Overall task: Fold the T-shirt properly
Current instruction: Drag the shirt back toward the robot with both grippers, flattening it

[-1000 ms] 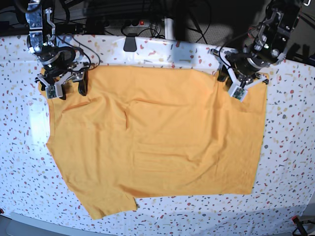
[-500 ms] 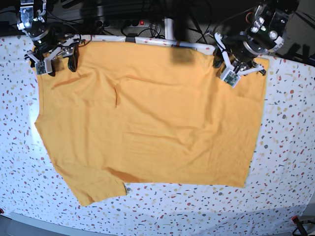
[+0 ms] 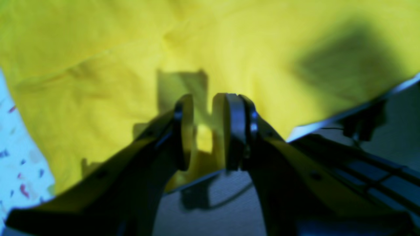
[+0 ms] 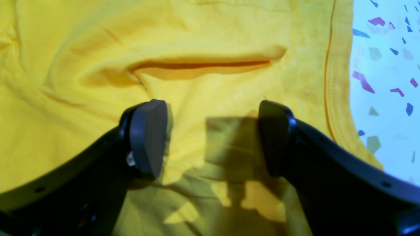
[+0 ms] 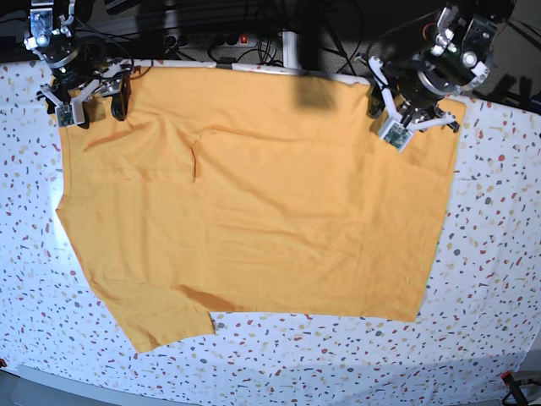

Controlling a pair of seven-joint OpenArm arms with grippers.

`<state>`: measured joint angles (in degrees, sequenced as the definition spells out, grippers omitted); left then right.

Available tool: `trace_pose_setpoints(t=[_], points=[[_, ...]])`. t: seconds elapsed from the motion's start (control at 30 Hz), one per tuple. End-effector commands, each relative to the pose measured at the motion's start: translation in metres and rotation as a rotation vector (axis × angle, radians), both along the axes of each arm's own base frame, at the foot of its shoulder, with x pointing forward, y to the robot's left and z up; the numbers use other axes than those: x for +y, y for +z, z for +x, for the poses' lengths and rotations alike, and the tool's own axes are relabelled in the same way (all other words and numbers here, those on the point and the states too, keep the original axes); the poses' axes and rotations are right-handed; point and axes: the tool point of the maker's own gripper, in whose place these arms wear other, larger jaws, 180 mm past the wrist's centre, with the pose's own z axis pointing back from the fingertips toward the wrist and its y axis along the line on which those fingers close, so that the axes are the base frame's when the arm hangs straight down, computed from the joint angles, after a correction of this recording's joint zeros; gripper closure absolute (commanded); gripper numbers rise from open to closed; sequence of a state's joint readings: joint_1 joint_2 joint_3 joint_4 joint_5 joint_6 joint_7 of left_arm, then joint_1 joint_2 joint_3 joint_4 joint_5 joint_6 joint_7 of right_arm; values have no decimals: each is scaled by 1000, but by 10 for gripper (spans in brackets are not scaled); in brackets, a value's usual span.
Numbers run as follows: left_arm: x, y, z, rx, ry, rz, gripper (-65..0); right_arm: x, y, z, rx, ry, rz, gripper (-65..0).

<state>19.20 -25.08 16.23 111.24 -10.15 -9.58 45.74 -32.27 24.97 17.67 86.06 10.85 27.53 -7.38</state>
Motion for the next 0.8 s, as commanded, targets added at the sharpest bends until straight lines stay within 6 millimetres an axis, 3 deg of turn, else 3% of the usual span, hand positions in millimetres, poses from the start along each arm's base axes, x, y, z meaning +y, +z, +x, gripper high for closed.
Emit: trace_pose_setpoints(t=[0.0,0.4,0.6,0.77], points=[[0,8,5,-33,-4,0,-155,-20,-16,-26,148,8,-110,-426],[7,5,4,-14,34,18,-155,-37,-6,-18,138,25,-158,-426],[14,6,8,-43,31,71,-155,-28,2,-10,95,-1,-80,-426],[18,14,20,-107,95,53,-155,-7,33,16,-5,60,-80,-426]])
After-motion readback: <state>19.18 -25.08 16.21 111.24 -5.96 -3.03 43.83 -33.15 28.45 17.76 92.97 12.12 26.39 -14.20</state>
